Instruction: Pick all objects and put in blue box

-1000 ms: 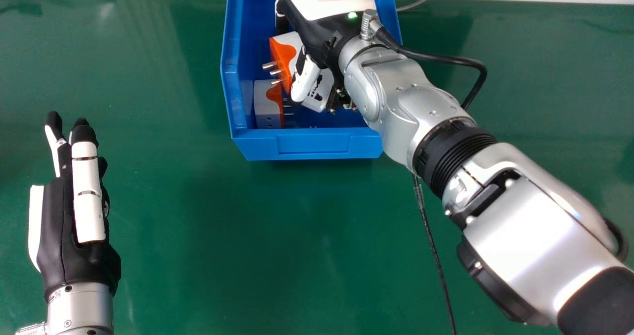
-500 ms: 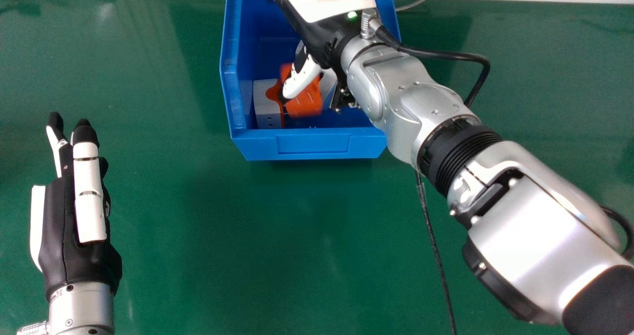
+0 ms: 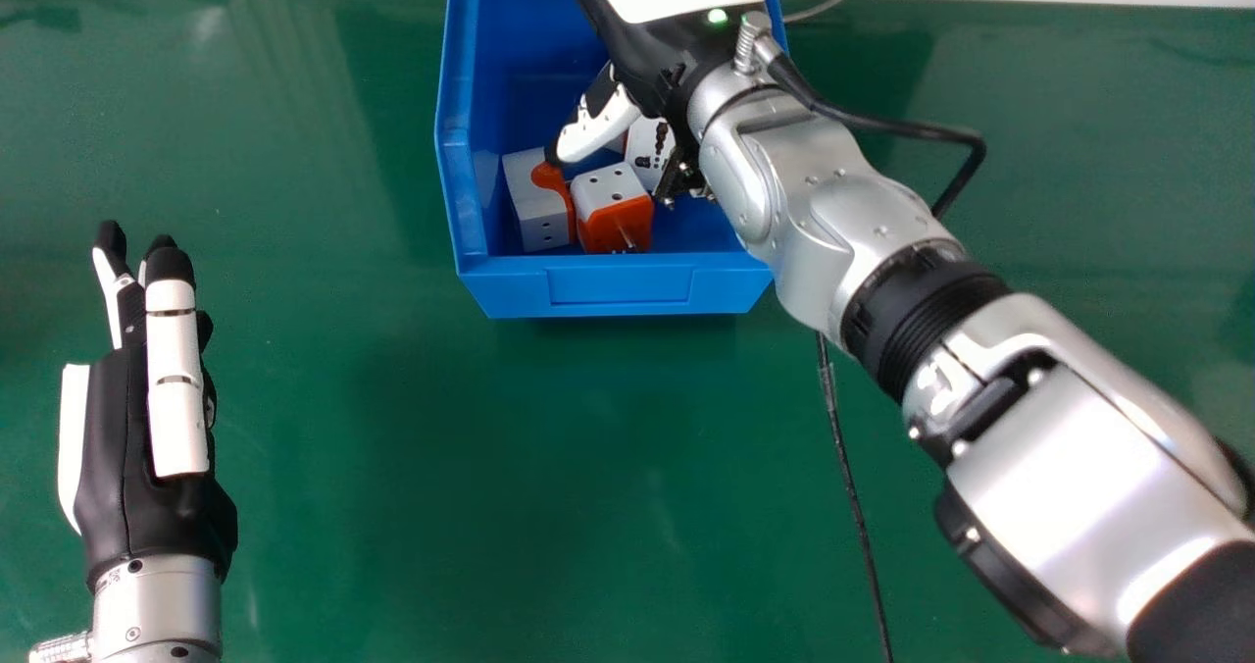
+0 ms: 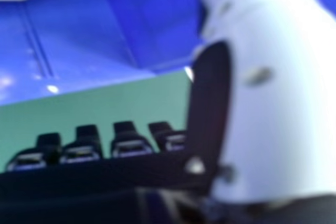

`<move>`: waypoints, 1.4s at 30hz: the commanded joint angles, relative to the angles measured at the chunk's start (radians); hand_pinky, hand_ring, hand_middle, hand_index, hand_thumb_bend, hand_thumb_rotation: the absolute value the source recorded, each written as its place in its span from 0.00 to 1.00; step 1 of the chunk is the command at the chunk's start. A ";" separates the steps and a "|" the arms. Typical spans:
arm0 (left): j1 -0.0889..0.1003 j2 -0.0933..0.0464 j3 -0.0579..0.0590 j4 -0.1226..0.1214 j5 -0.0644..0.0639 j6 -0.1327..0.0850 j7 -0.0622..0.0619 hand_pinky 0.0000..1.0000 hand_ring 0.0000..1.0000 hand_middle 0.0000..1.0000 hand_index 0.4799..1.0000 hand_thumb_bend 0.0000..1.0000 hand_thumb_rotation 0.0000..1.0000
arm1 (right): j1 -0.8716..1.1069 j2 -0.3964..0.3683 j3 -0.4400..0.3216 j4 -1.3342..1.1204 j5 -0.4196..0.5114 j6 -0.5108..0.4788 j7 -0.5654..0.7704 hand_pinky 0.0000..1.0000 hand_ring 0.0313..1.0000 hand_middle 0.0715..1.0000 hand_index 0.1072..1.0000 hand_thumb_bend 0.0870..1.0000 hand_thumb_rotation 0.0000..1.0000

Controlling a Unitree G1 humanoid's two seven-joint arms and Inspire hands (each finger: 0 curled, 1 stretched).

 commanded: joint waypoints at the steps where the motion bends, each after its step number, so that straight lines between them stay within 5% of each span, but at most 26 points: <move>1: -0.003 0.017 0.009 -0.002 0.000 -0.021 -0.005 1.00 1.00 1.00 1.00 0.40 1.00 | 0.049 -0.025 -0.016 -0.119 -0.003 0.006 -0.052 1.00 1.00 1.00 1.00 0.34 0.18; 5: 0.000 0.024 0.017 0.005 -0.006 -0.025 -0.010 1.00 1.00 1.00 1.00 0.41 1.00 | 0.246 -0.074 -0.033 -0.401 -0.020 -0.009 -0.140 0.97 1.00 1.00 1.00 0.28 0.28; 9: 0.007 0.024 0.027 0.010 -0.016 -0.034 -0.016 1.00 1.00 1.00 1.00 0.41 1.00 | 0.460 -0.116 -0.060 -0.677 -0.012 -0.074 -0.188 0.94 1.00 1.00 1.00 0.21 0.50; 13: 0.011 0.020 0.037 0.007 -0.033 -0.027 -0.020 1.00 1.00 1.00 0.99 0.39 1.00 | 0.675 -0.168 -0.094 -0.901 0.059 -0.232 -0.181 1.00 1.00 1.00 1.00 0.18 0.66; 19: 0.011 0.024 0.046 0.024 -0.034 -0.048 -0.025 1.00 1.00 1.00 0.98 0.39 1.00 | 0.948 -0.229 -0.143 -1.064 0.194 -0.450 -0.124 1.00 1.00 1.00 1.00 0.24 0.86; 31: -0.005 0.042 0.055 0.070 -0.025 -0.080 -0.032 1.00 1.00 0.99 0.97 0.38 1.00 | 1.312 -0.286 -0.275 -1.032 0.344 -0.692 -0.045 0.91 1.00 1.00 1.00 0.27 1.00; 42: -0.023 0.057 0.072 0.108 -0.037 -0.092 -0.043 1.00 1.00 0.99 0.96 0.39 1.00 | 1.383 -0.203 -0.435 -1.015 0.455 -0.599 0.005 0.98 1.00 1.00 1.00 0.37 1.00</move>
